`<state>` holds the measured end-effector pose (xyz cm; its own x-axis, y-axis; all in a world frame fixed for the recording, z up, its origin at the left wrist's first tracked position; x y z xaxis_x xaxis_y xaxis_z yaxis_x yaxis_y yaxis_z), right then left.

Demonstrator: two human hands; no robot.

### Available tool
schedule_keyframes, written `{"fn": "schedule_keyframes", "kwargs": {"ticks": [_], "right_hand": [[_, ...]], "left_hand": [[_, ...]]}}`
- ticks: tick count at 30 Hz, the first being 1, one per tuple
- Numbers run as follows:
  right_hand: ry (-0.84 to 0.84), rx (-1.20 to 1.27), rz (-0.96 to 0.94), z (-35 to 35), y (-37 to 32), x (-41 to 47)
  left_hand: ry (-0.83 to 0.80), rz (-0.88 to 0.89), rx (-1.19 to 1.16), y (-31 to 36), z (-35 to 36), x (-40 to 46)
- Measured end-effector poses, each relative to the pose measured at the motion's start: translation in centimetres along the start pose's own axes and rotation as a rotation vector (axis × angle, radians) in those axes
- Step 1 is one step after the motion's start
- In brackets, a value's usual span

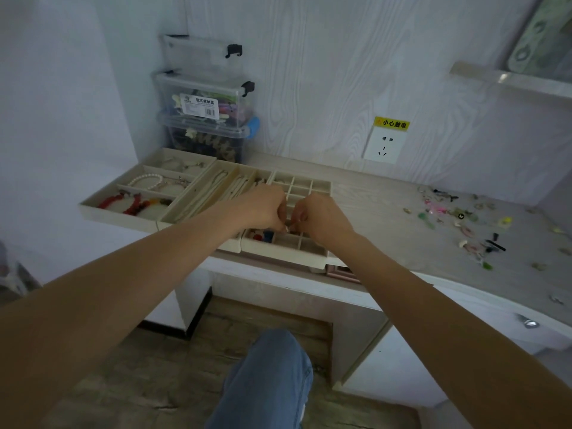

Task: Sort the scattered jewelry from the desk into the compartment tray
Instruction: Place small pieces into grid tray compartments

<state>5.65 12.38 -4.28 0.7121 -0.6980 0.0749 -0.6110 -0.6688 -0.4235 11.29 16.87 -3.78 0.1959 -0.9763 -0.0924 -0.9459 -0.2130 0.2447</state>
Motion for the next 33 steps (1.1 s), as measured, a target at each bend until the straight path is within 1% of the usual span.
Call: {"fn": "schedule_keyframes", "kwargs": {"ticks": [5,9,11,14,17,22,25,28,33], "right_hand": [[0.003,-0.027,-0.036,0.3,-0.3,-0.3],[-0.03,0.098,0.015,0.0,0.3,-0.3],[-0.069,0.149,0.043,0.2,0.6,-0.2],[-0.092,0.142,0.054,0.6,0.6,0.1],[-0.083,0.131,0.057,0.6,0.7,0.3],[-0.116,0.132,0.053,0.3,0.5,0.0],[-0.122,0.118,0.053,0.1,0.6,-0.2],[-0.108,0.124,0.073,0.1,0.9,0.0],[-0.082,0.115,0.099,0.5,1.3,0.5]], "left_hand": [[-0.019,0.008,-0.033,-0.6,0.3,0.3],[-0.023,0.044,-0.025,-0.6,0.4,0.2],[-0.017,0.048,-0.005,-0.7,0.3,0.1],[-0.013,0.064,0.045,-0.5,0.2,-0.1],[-0.011,0.123,0.121,0.2,0.1,-0.4],[0.014,0.2,0.196,1.2,-0.5,-0.9],[0.018,0.208,0.242,1.2,-0.4,-0.8],[0.014,0.198,0.23,0.9,-0.3,-0.5],[0.126,0.18,0.252,1.4,-1.1,-0.4]]}}
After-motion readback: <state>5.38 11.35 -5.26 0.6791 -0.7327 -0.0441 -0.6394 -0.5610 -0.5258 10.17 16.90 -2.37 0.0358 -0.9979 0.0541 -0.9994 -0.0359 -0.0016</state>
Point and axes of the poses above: each hand's wrist, its own x-axis towards the middle knuckle, its own z-axis out of the palm, y = z × x, the point moved 10 cm from there along x, towards the middle knuckle, and after that the axes turned 7 degrees about x, right-handed, at the moved point
